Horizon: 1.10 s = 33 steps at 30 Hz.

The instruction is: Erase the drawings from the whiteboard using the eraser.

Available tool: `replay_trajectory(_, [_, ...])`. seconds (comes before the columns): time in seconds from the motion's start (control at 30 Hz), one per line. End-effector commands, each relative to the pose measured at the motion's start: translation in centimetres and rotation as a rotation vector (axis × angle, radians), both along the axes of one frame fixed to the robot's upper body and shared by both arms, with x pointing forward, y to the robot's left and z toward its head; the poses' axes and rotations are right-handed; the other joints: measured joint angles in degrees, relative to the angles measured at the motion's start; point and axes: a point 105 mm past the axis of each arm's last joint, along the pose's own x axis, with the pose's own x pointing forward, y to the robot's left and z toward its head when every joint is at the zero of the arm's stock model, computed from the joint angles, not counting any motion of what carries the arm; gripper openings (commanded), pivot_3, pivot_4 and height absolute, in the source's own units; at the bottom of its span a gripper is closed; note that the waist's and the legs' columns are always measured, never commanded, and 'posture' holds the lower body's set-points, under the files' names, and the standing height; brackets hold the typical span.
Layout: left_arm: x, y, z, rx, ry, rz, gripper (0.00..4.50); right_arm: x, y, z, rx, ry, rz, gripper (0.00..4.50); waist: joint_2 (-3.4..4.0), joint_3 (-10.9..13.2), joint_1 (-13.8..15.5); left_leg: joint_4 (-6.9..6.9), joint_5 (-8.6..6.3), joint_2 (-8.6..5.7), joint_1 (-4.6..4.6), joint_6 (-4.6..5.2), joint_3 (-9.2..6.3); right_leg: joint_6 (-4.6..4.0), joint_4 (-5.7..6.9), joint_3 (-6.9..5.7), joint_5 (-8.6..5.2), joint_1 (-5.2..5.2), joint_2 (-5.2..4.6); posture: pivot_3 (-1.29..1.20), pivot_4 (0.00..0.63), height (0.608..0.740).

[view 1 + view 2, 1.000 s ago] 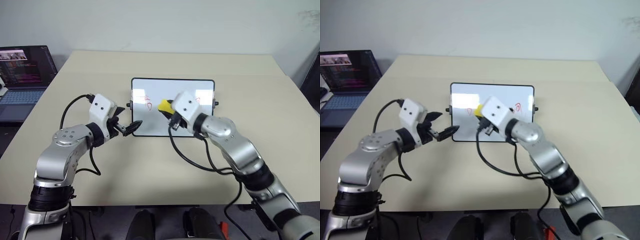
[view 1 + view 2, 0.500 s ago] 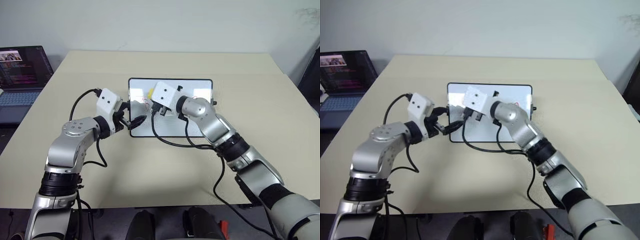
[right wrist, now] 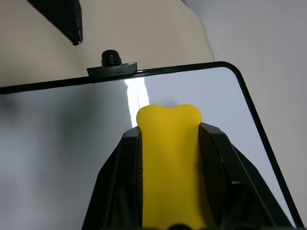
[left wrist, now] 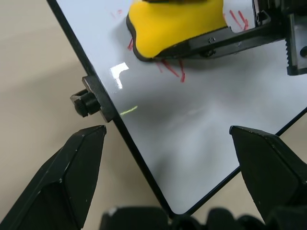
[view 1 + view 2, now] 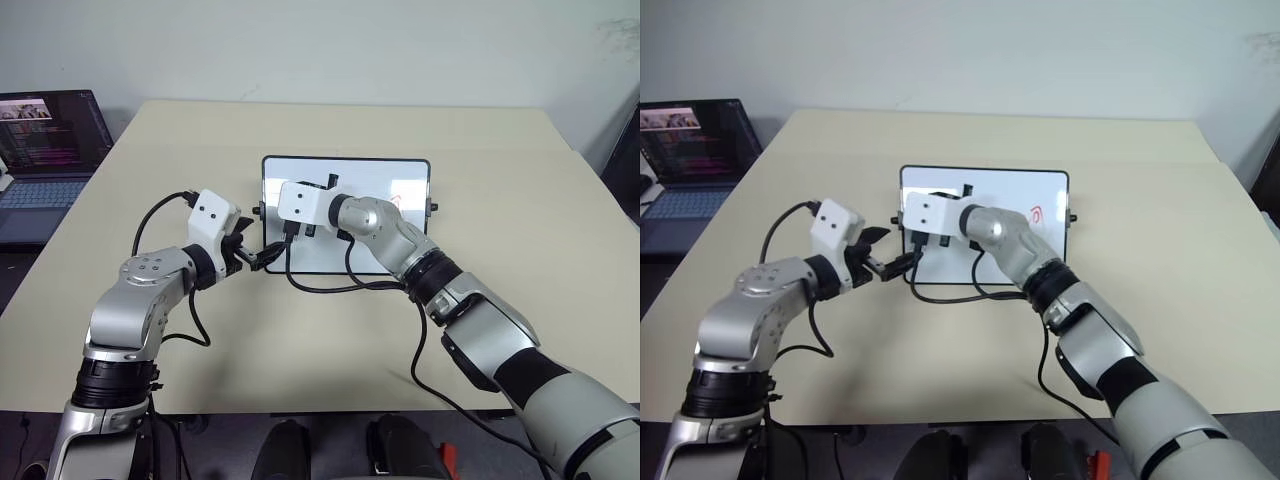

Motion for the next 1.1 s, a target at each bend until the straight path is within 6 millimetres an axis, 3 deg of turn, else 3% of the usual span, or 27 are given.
replay_trajectory(0.03, [-0.2, -0.1, 1.6, -0.001, -0.059, -0.010, 4.50, 0.7, -0.6, 0.6, -0.013, -0.039, -0.033, 1.27, 0.00, 0.0, 0.0, 0.00, 0.00, 0.00, 0.00, 0.00, -0.01, -0.01, 0.03, -0.01, 0.00, 0.00, 0.00, 0.00, 0.150, 0.740])
replay_trajectory(0.17, [-0.2, -0.3, 1.7, 0.003, -0.061, -0.015, 4.50, 1.0, 0.3, 3.1, 0.076, -0.118, -0.046, 1.27, 0.01, 0.0, 0.0, 0.04, 0.01, -0.01, 0.02, -0.02, -0.02, -0.06, 0.13, 0.00, 0.04, 0.00, 0.00, 0.00, 0.150, 0.740])
replay_trajectory(0.27, [-0.1, -0.4, 1.7, 0.004, -0.062, -0.021, 4.50, 0.8, 1.0, 3.6, 0.101, -0.129, -0.035, 1.27, 0.01, 0.0, 0.0, 0.04, 0.01, -0.01, 0.02, -0.02, -0.03, -0.07, 0.17, -0.01, 0.05, -0.01, 0.00, 0.00, 0.150, 0.740])
replay_trajectory(0.53, [-0.2, -0.7, 1.7, 0.003, -0.064, -0.028, 4.50, 0.8, 0.3, -0.1, -0.040, -0.038, -0.019, 1.27, 0.01, 0.0, -0.1, -0.01, 0.01, 0.00, -0.02, -0.02, 0.01, -0.07, -0.02, 0.00, 0.04, -0.02, 0.00, 0.00, 0.150, 0.740])
replay_trajectory(0.63, [-0.2, -0.7, 1.7, 0.004, -0.066, -0.030, 4.50, 0.7, 0.2, -0.6, -0.069, -0.029, -0.013, 1.27, 0.01, 0.0, -0.1, 0.00, 0.01, 0.00, 0.01, -0.02, 0.00, -0.07, 0.03, -0.01, 0.05, 0.00, 0.00, 0.00, 0.150, 0.740])
replay_trajectory(0.9, [-0.2, -1.0, 1.8, 0.007, -0.068, -0.040, 4.50, 1.7, 0.0, 3.2, 0.026, -0.195, -0.070, 1.27, 0.01, 0.0, -0.1, 0.04, 0.02, -0.01, 0.03, -0.03, -0.03, -0.07, 0.18, -0.02, 0.05, 0.00, 0.00, 0.00, 0.150, 0.740])
replay_trajectory(0.97, [-0.2, -1.0, 1.8, 0.007, -0.069, -0.042, 4.50, 1.7, -0.1, 2.7, -0.003, -0.180, -0.066, 1.27, 0.01, 0.0, -0.1, 0.03, 0.02, -0.02, 0.03, -0.03, -0.02, -0.07, 0.17, -0.01, 0.05, -0.01, 0.00, 0.00, 0.150, 0.740])
replay_trajectory(1.1, [-0.2, -1.0, 1.8, 0.008, -0.069, -0.046, 4.50, 1.1, -0.1, -0.6, -0.123, -0.080, -0.021, 1.27, 0.01, 0.0, -0.1, 0.02, 0.02, -0.01, 0.03, -0.03, -0.01, -0.07, 0.14, -0.01, 0.04, -0.01, 0.00, 0.00, 0.150, 0.740])
